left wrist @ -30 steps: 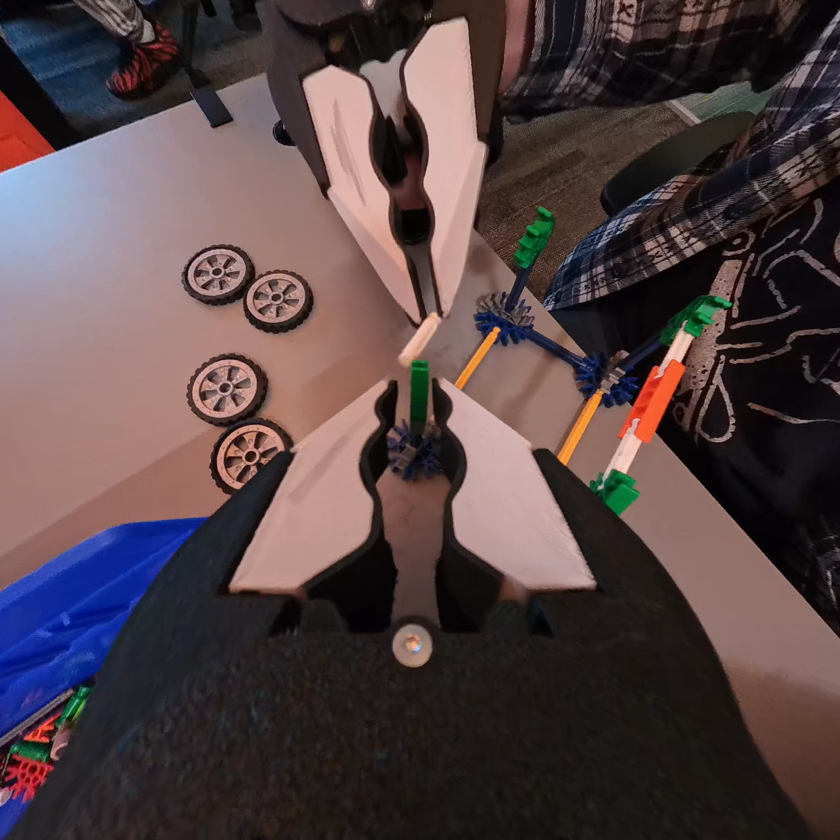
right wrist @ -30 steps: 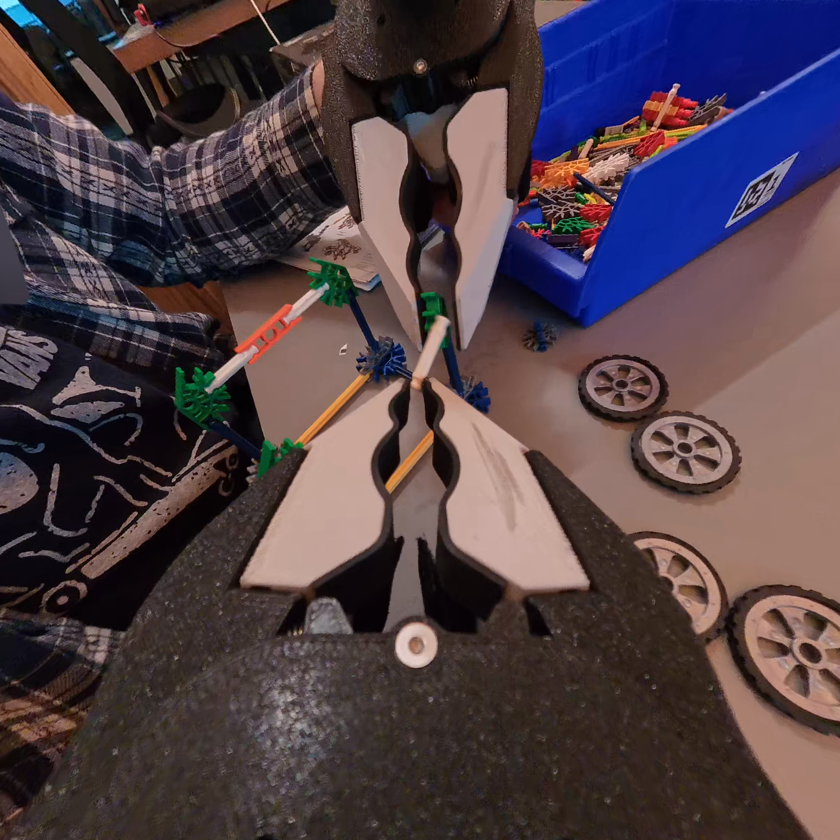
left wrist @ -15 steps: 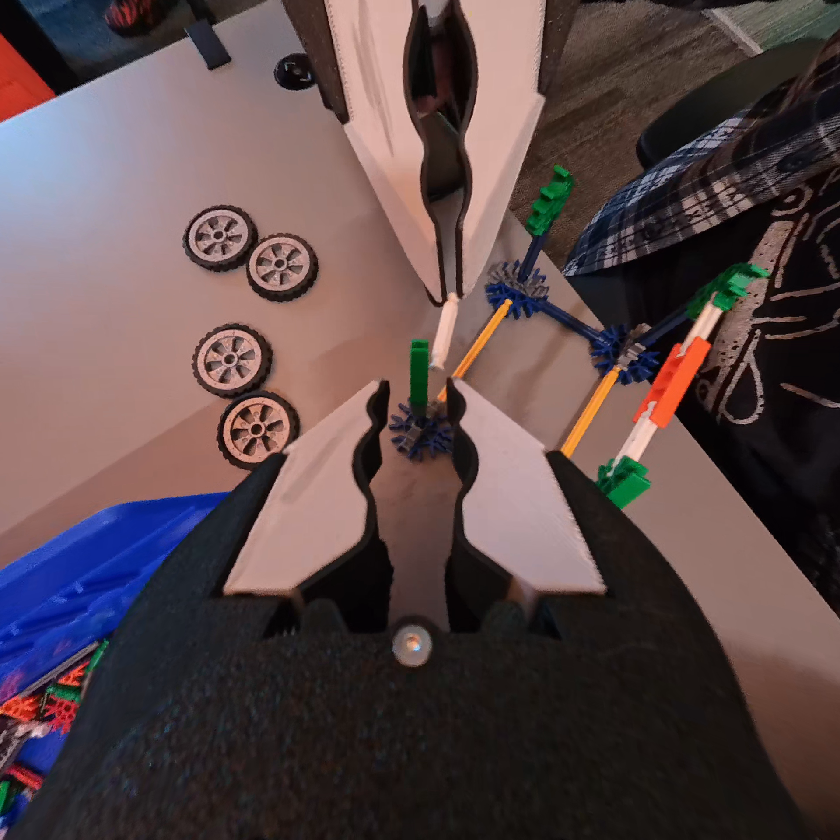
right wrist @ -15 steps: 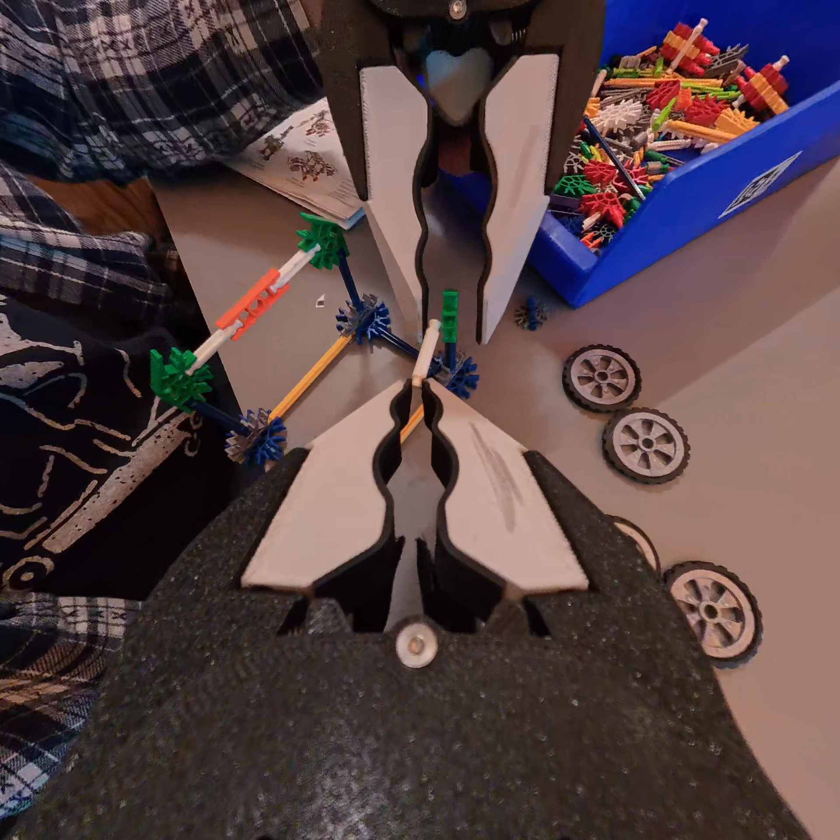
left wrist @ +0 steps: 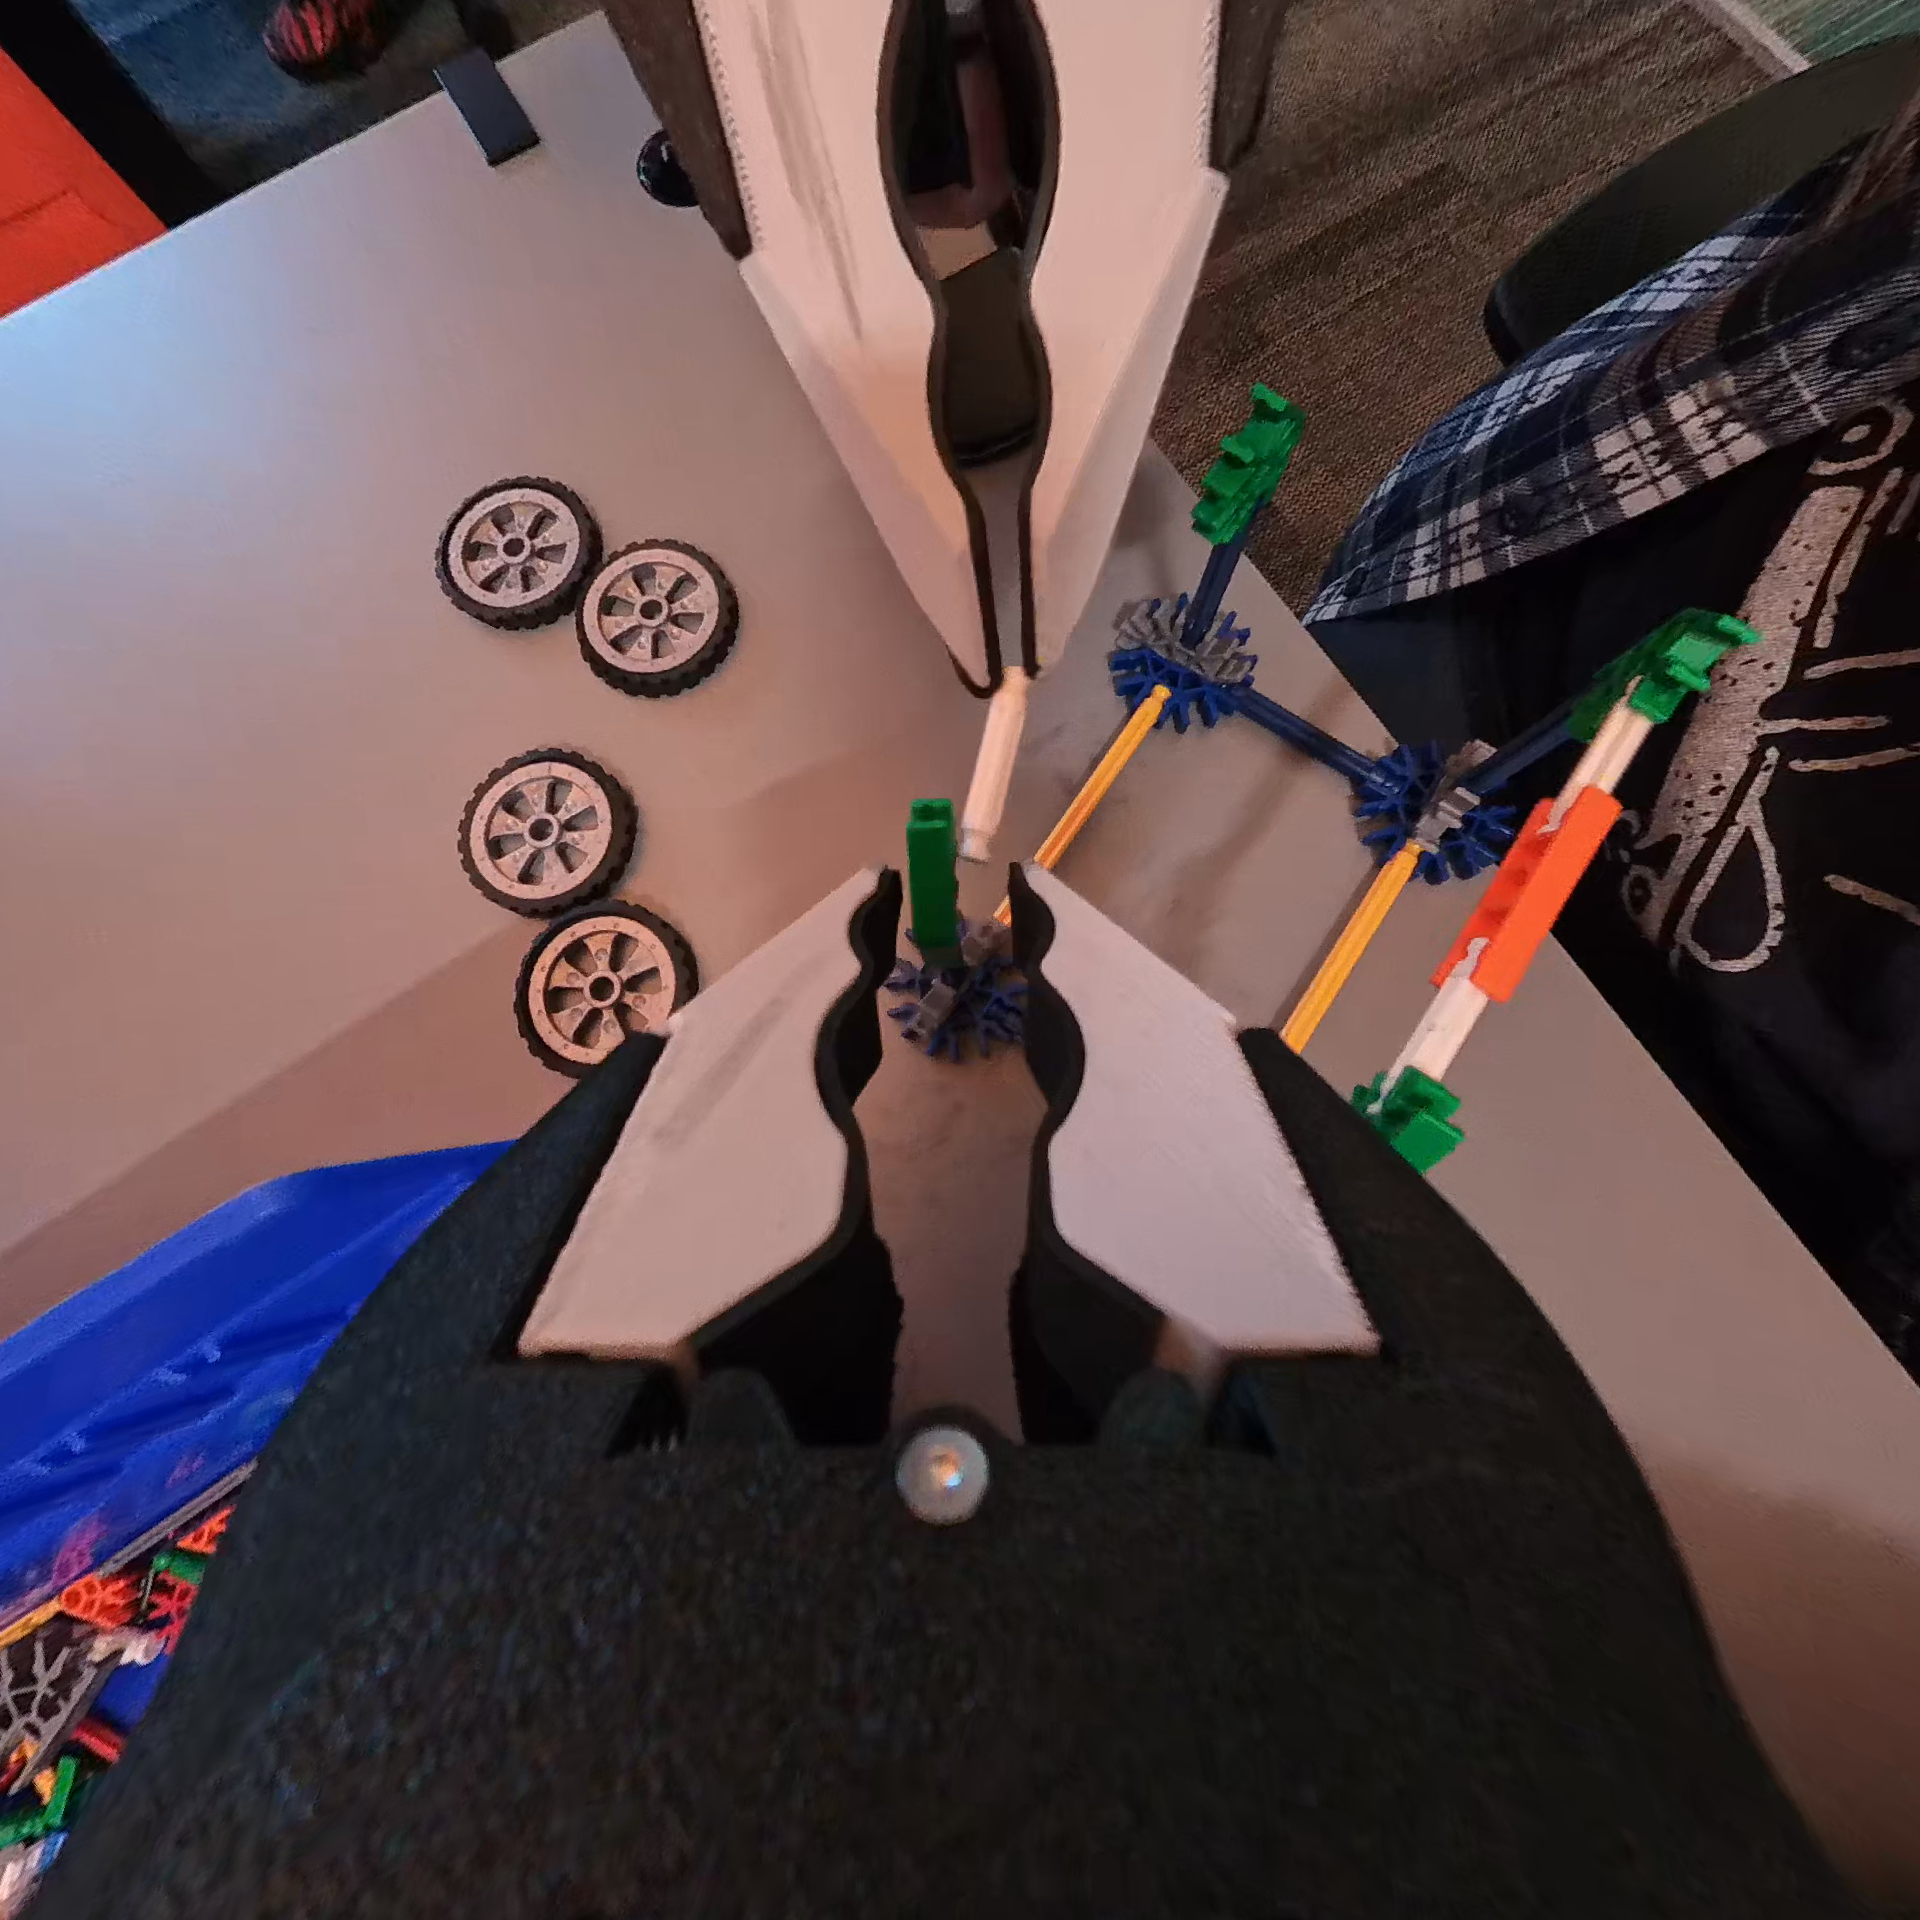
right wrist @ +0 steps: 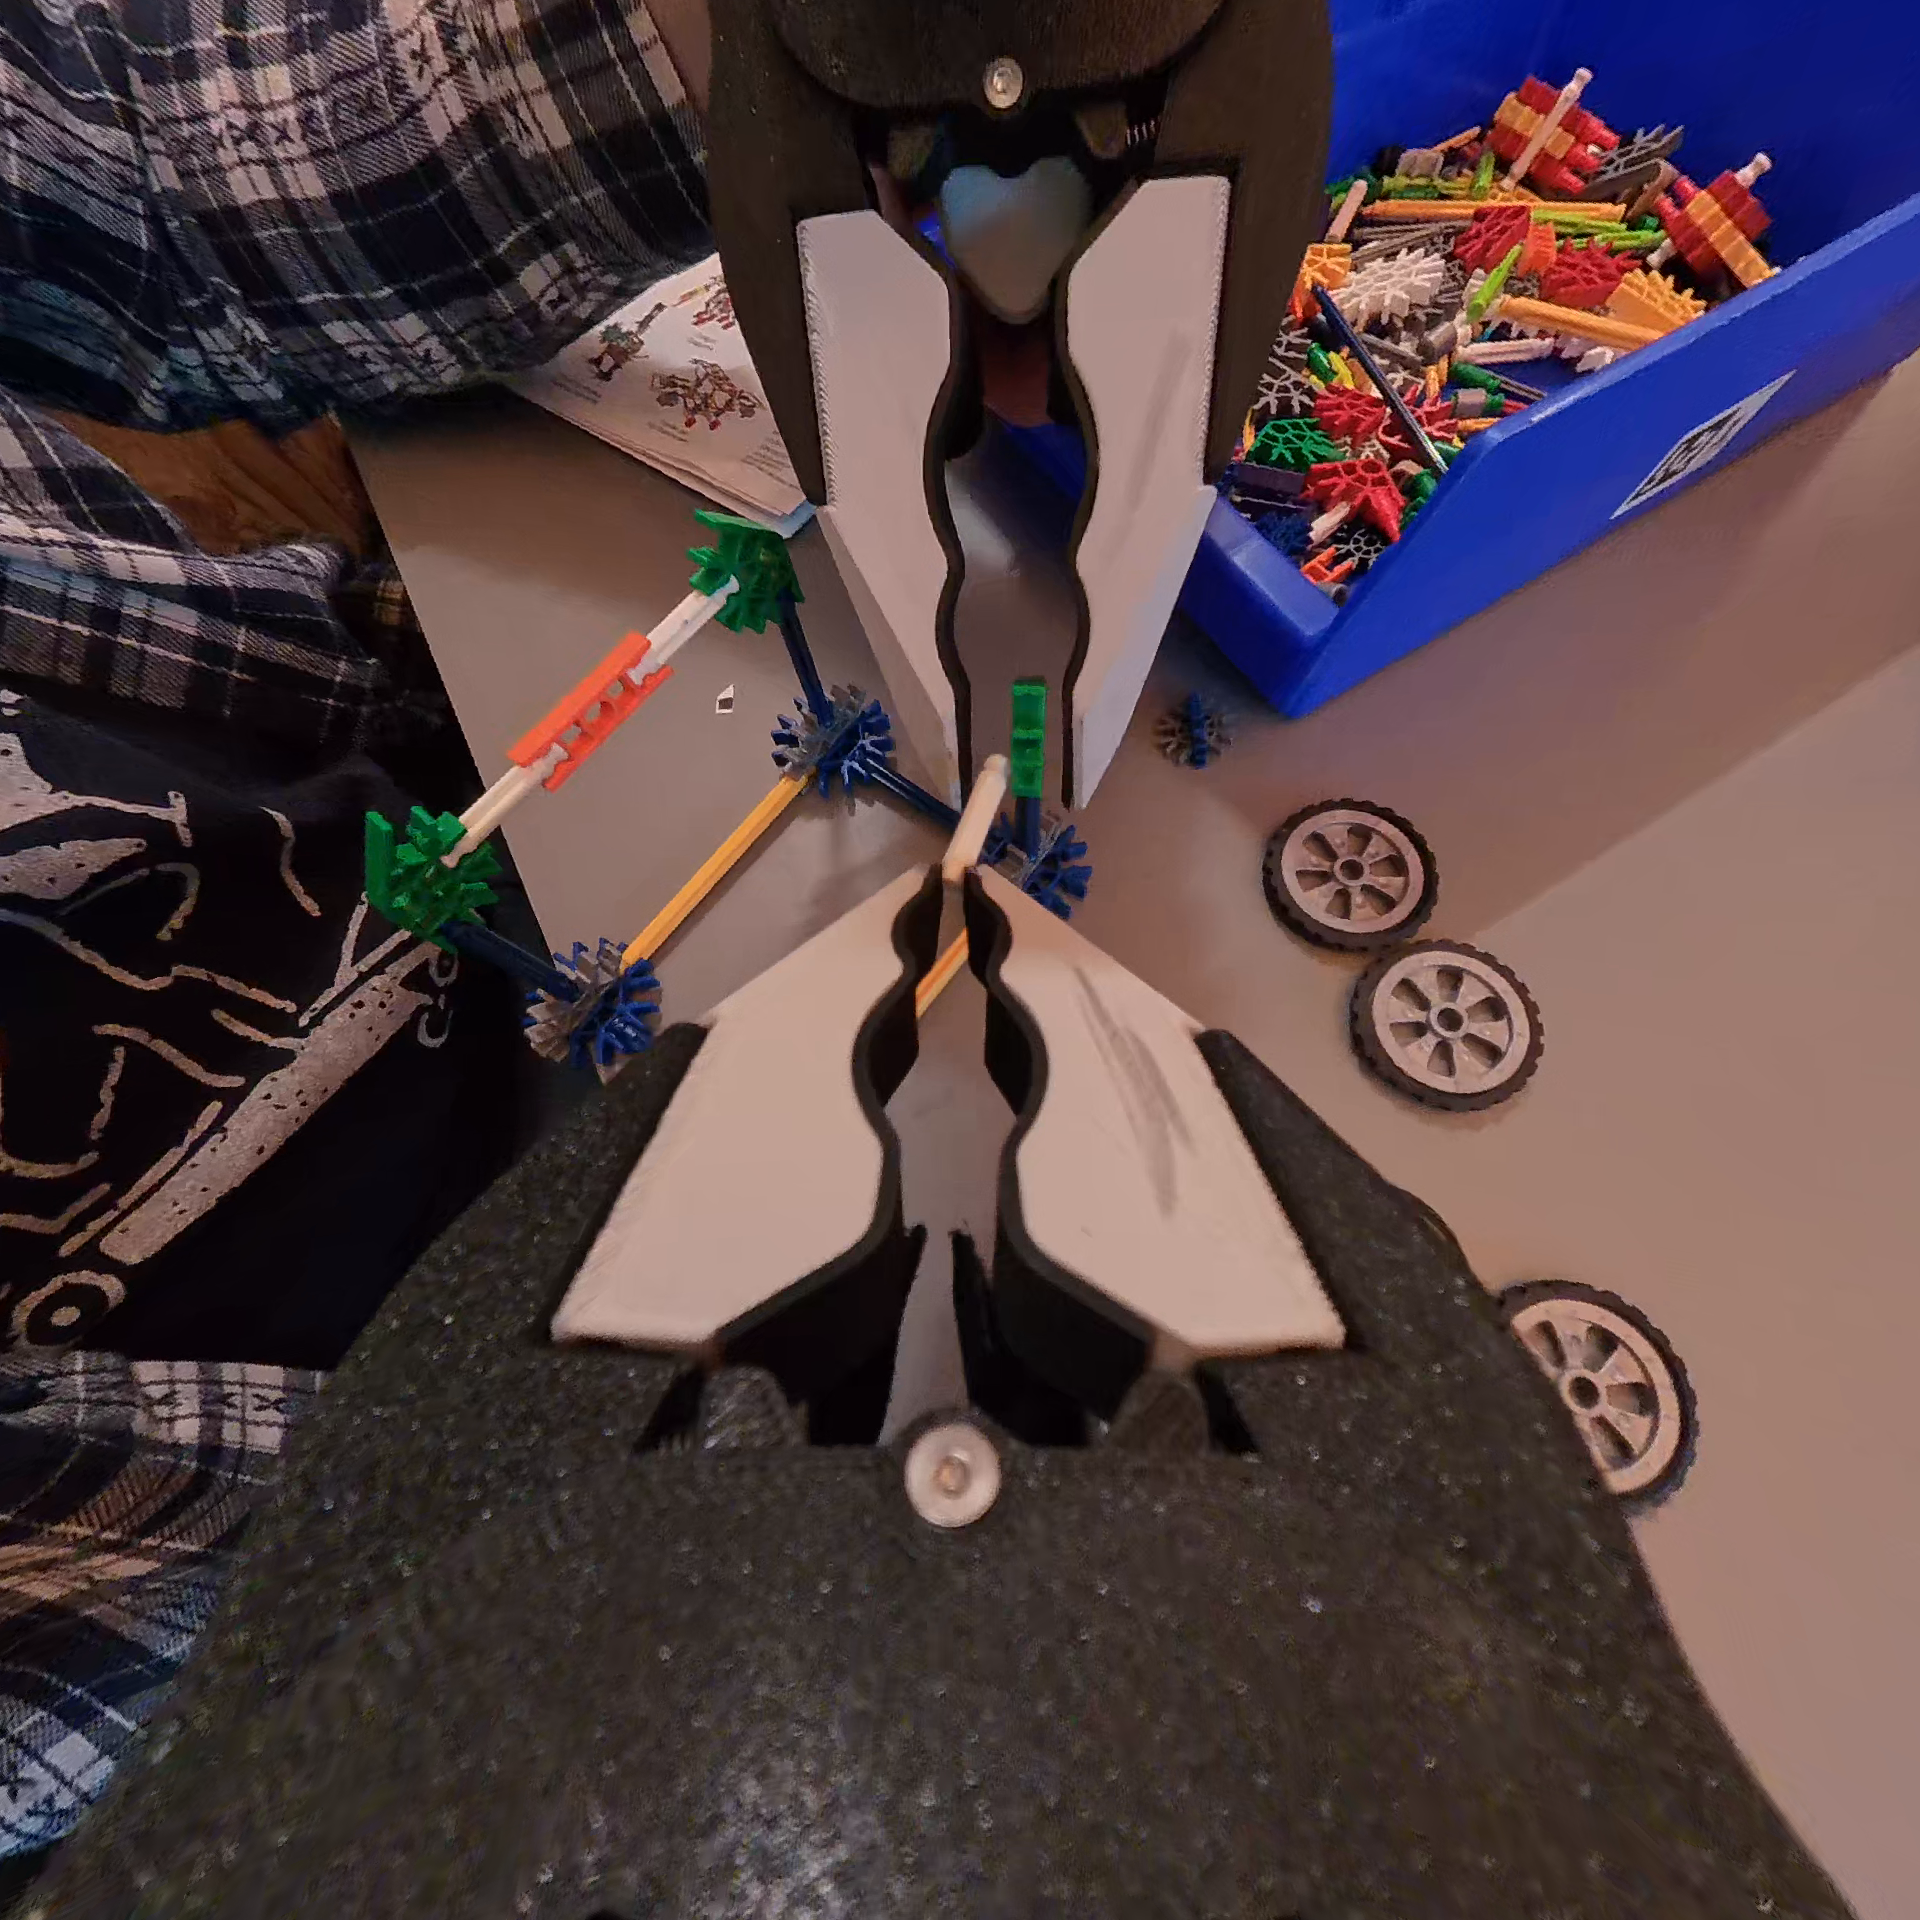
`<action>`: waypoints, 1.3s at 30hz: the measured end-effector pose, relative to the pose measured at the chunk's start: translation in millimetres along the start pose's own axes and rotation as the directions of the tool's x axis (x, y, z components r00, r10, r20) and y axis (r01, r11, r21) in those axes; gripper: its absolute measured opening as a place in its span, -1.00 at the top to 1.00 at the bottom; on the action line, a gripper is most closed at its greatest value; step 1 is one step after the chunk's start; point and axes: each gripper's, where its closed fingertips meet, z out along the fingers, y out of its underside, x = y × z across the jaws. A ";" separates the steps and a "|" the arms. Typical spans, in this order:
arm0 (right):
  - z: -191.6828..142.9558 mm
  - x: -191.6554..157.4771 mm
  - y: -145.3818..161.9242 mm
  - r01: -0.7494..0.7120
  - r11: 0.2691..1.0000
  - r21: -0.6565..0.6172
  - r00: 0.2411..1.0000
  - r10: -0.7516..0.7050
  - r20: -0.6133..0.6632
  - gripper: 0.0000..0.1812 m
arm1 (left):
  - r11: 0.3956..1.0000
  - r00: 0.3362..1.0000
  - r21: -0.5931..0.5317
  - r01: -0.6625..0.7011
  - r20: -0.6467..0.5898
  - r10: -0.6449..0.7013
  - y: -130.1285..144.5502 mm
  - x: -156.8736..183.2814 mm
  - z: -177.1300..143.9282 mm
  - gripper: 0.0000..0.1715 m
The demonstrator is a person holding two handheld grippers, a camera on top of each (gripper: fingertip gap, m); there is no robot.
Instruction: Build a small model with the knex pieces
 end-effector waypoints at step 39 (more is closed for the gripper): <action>5.4 21.1 -2.9 0.054 0.998 -0.025 0.986 -0.057 -0.156 0.70 | 1.000 0.999 0.030 0.002 0.050 -0.004 -1.3 -12.9 -3.3 0.93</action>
